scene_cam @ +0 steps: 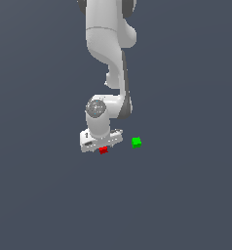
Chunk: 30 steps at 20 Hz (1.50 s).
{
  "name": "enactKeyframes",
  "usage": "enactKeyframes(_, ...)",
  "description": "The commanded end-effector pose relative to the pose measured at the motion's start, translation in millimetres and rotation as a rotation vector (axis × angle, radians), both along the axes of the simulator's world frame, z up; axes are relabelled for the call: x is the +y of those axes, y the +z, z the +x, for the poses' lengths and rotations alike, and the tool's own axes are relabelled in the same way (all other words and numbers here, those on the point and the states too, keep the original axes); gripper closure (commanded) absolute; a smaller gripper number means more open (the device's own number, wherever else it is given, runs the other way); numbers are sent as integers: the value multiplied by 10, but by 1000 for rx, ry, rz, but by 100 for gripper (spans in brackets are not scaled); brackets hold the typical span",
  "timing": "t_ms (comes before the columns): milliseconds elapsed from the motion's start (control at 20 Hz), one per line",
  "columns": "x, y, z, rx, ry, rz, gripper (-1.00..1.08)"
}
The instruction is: Stack the red cube on top of the green cube.
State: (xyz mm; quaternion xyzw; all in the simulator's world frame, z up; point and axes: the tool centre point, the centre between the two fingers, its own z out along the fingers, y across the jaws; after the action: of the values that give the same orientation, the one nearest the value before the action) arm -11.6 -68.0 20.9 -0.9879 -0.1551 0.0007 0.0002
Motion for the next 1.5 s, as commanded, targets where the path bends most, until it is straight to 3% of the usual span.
enactKeyframes(0,-1,-10,8,-1,0,0,108)
enactKeyframes(750,-5,66,2,-1,0,-1,108)
enactKeyframes(1450,0,866,-6,-1,0,0,108)
